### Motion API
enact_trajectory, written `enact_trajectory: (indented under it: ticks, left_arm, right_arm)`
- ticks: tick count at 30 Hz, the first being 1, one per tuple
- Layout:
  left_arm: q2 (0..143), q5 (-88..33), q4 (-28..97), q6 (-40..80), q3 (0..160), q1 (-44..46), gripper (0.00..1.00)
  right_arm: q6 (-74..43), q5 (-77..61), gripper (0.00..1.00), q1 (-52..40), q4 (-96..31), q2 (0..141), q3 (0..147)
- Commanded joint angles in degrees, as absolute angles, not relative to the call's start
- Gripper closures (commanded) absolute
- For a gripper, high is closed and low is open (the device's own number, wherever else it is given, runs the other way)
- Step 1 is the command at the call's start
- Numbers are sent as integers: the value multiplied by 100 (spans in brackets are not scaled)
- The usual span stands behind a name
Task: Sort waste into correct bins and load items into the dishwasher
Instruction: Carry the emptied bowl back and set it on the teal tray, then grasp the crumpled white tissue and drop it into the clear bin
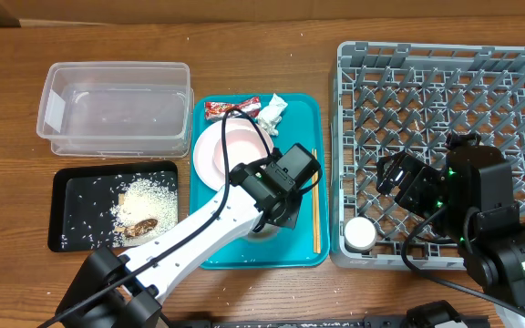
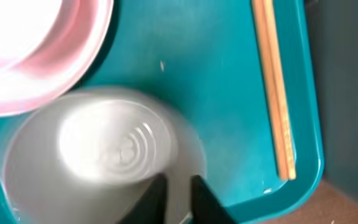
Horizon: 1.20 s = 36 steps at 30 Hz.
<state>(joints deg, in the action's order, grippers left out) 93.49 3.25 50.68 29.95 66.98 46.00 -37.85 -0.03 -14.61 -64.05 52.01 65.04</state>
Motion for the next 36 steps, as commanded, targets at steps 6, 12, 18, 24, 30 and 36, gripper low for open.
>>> enact_trajectory:
  ticks: [6,12,18,24,30,36]
  left_arm:
    - [9443,156,5426,2932,6818,4545,74]
    - [9441,582,6248,2624,8158,4254,51]
    - [9502,760,5465,1511,8803,3422,25]
    - [10425,-165,4718,709,8903,2296,22]
    - [11356,-847,3992,261,9292,2025,20]
    - [11852,-515,2893,-3,9319,2351,18]
  right_arm:
    - [-3743,-8,0,-1428,-6379,5155,6606]
    - [-3743,-5,0,-1428,-6377,5155,6606]
    - [-3745,-8,0,-1428,-6377,5162,6602]
    - [-3745,-10,0,-1428,-6399,5288,6602]
    - [-3747,-12,0,-1428,-6377,5590,6602]
    - [-3745,-185,0,-1428,-6375,5905,6602]
